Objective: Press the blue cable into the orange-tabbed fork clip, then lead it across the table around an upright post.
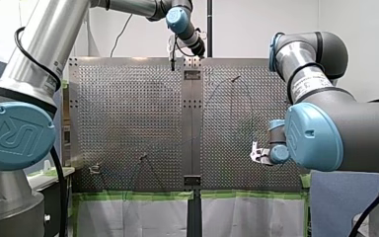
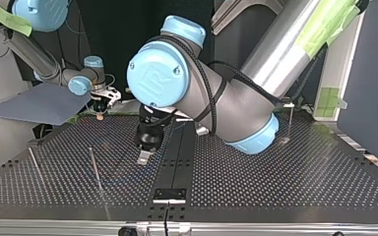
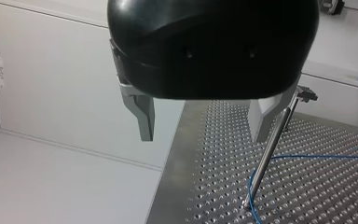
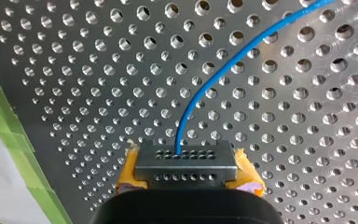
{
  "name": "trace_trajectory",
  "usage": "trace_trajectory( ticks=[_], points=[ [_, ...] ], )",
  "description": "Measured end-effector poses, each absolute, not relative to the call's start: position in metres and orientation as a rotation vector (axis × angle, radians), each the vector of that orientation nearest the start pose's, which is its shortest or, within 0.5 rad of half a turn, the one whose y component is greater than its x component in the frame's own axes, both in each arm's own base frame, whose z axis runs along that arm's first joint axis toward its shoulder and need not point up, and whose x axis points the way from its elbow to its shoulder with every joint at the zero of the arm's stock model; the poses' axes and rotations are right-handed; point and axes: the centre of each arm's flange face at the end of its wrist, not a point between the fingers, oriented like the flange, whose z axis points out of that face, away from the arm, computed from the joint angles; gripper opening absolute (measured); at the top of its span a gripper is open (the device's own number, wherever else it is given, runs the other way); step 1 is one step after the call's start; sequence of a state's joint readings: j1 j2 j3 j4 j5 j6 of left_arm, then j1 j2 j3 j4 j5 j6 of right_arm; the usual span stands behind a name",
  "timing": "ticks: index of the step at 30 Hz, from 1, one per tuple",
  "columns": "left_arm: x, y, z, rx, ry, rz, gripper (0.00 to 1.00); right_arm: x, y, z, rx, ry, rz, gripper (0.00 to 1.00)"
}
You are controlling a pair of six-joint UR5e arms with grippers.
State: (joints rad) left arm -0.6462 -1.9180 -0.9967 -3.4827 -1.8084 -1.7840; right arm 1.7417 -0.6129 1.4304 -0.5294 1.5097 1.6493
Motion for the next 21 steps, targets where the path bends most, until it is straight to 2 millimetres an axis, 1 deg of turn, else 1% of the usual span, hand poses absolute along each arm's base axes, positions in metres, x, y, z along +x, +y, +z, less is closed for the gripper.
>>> trace_trajectory(
  ticks=[10, 17, 21],
  points=[
    [0.421, -0.456, 0.54, 0.173, 1.696, -0.45, 1.0, 0.254, -0.651, -0.002, 1.566, -1.362, 1.264, 0.0],
    [0.418, -0.452, 0.524, 0.151, 1.721, -0.405, 1.0, 0.253, -0.651, -0.001, 1.568, -1.364, 1.261, 0.0],
    [0.414, -0.445, 0.525, 0.139, 1.701, -0.407, 1.0, 0.253, -0.651, -0.001, 1.568, -1.365, 1.261, 0.0]
  ],
)
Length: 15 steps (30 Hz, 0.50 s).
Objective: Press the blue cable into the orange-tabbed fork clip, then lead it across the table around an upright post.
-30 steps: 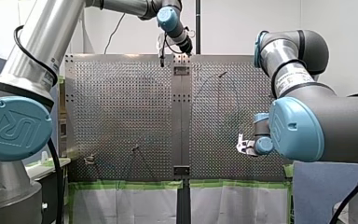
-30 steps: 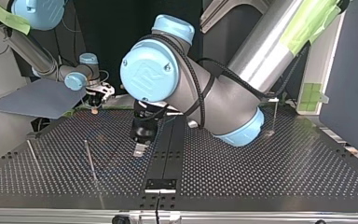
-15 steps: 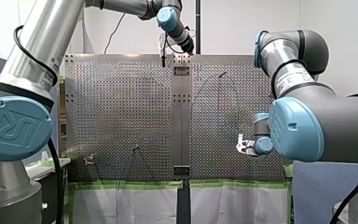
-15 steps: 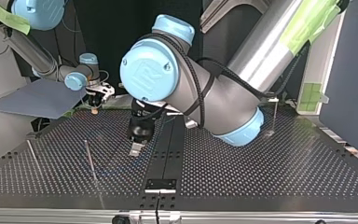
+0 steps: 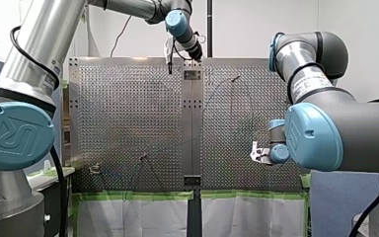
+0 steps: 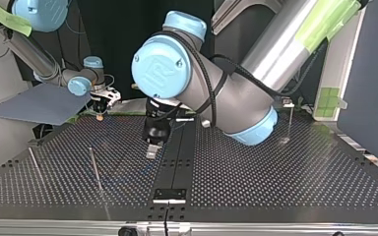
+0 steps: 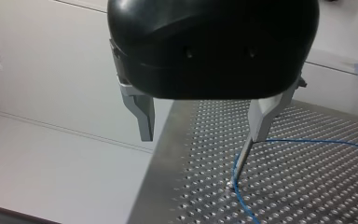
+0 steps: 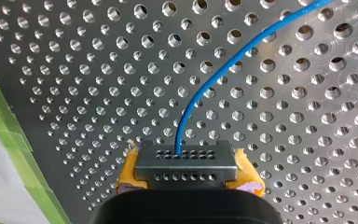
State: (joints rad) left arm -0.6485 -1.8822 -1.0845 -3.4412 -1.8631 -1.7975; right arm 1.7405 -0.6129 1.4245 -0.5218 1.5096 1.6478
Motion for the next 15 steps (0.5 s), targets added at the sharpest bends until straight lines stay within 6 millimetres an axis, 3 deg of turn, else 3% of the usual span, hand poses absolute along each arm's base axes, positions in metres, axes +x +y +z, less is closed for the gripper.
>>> trace_trajectory(
  ticks=[15],
  points=[
    [0.382, -0.411, 0.553, 0.048, 1.565, -0.527, 1.0, 0.253, -0.651, -0.001, 1.569, -1.363, 1.26, 0.0]
  ],
)
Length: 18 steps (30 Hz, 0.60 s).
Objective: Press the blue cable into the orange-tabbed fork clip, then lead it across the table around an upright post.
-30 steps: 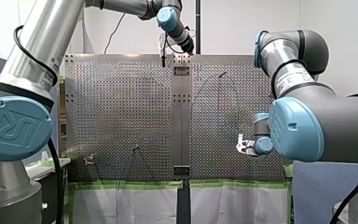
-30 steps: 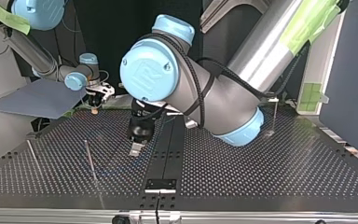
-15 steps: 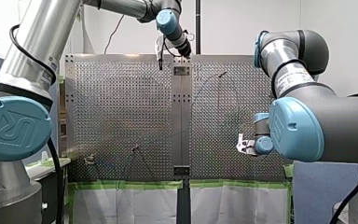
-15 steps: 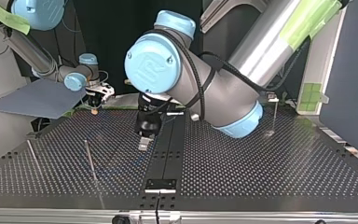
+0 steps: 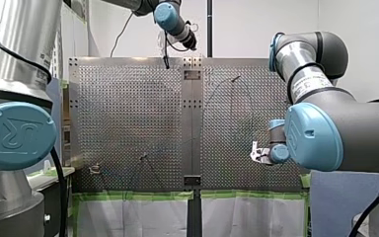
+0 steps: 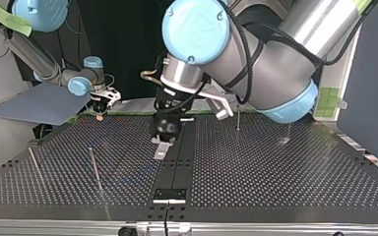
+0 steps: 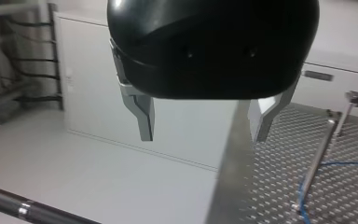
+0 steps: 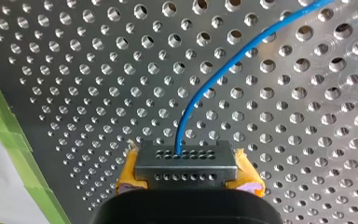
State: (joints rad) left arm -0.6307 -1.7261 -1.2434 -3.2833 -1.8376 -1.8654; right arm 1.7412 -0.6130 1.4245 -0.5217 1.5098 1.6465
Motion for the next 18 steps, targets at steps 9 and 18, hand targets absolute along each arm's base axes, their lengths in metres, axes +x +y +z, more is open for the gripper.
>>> trace_trajectory(
  ticks=[9, 18],
  points=[
    [0.367, -0.399, 0.553, 0.027, 1.501, -0.553, 1.0, 0.254, -0.651, -0.001, 1.569, -1.363, 1.259, 0.0],
    [0.367, -0.401, 0.515, 0.029, 1.499, -0.559, 1.0, 0.254, -0.651, -0.001, 1.568, -1.362, 1.26, 0.0]
  ],
)
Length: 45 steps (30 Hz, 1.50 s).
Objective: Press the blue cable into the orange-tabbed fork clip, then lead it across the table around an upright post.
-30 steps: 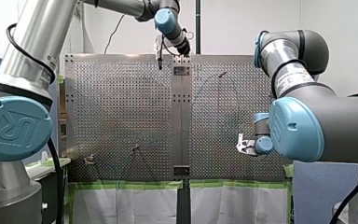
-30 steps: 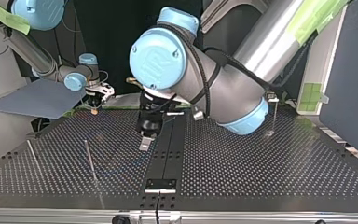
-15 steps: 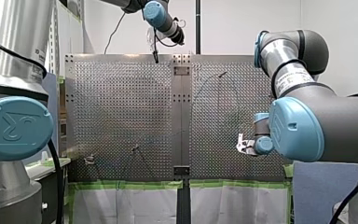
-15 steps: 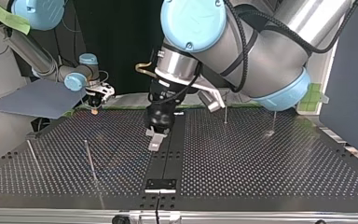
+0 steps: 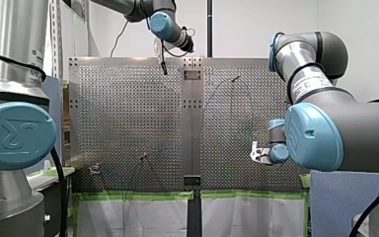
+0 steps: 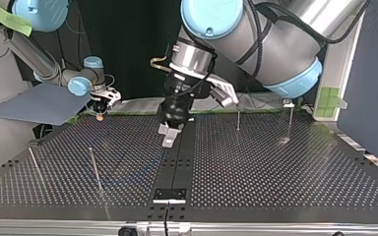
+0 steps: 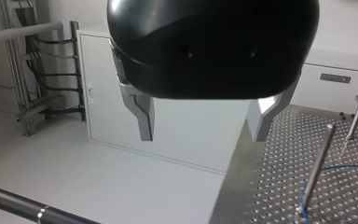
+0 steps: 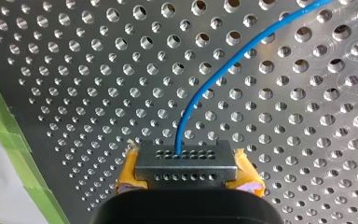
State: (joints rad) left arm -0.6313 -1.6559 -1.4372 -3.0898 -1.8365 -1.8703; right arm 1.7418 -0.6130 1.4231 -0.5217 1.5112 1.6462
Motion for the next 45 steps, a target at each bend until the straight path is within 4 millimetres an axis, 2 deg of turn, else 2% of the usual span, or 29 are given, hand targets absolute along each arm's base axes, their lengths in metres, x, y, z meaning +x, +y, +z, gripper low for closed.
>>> trace_trajectory(
  ticks=[20, 45],
  points=[
    [0.365, -0.397, 0.433, 0.023, 1.498, -0.554, 1.0, 0.255, -0.652, 0.0, 1.569, -1.359, 1.263, 0.0],
    [0.341, -0.376, 0.331, 0.007, 1.498, -0.534, 1.0, 0.255, -0.651, 0.0, 1.572, -1.361, 1.262, 0.0]
  ],
)
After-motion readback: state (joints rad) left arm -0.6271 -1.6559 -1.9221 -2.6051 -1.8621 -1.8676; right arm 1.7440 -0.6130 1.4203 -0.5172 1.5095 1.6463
